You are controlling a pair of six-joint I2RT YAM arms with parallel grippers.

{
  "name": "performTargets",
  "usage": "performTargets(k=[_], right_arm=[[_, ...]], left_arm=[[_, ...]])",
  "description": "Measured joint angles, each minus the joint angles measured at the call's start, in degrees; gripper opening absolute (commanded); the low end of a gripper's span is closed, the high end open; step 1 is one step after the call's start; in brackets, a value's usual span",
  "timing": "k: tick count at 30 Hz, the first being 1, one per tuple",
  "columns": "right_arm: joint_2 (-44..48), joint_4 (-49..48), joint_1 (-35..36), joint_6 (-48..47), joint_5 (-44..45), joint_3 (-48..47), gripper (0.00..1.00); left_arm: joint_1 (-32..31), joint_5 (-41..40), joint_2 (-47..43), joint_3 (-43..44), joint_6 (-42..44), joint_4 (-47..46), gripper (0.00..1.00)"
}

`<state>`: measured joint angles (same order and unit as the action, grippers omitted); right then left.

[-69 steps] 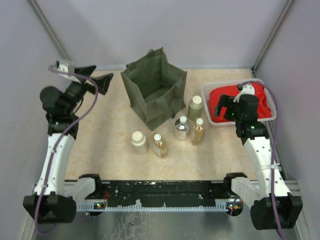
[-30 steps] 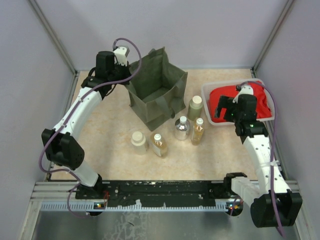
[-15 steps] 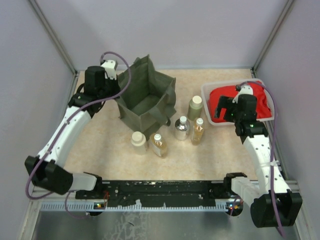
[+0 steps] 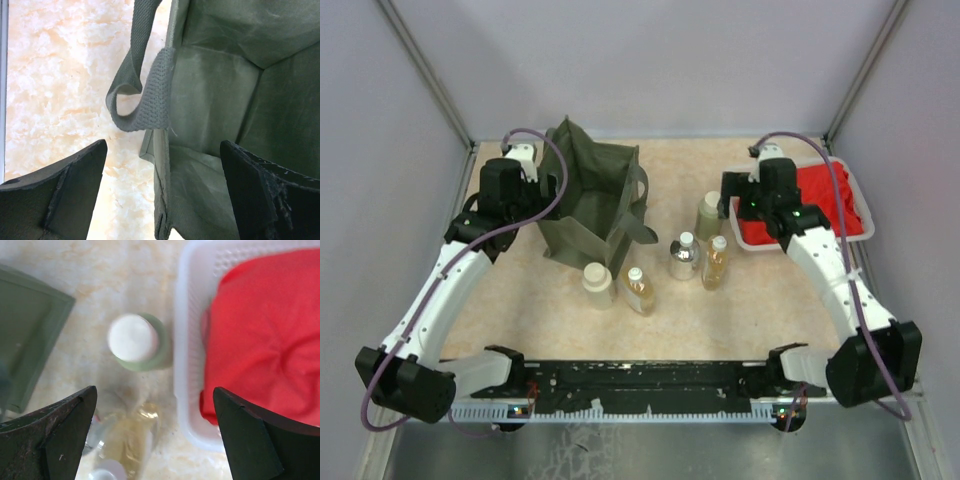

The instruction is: Place the personal care products into the canvas bag

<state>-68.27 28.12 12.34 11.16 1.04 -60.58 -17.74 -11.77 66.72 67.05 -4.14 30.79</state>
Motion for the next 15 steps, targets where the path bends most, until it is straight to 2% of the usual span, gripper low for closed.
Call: performTargets(k=[7,15], right_arm=[[-14.1,3.5,6.5,0.0,4.3,-15.0,0.99],[-24.2,8.8,9.1,0.6,9.0,-18.3,0.99]], left_arm=[[0.0,0.2,-2.0,-1.7,-0.7,-1.5,1.0],[0.0,0.9,-3.9,-3.1,-0.8,-3.5,1.0]])
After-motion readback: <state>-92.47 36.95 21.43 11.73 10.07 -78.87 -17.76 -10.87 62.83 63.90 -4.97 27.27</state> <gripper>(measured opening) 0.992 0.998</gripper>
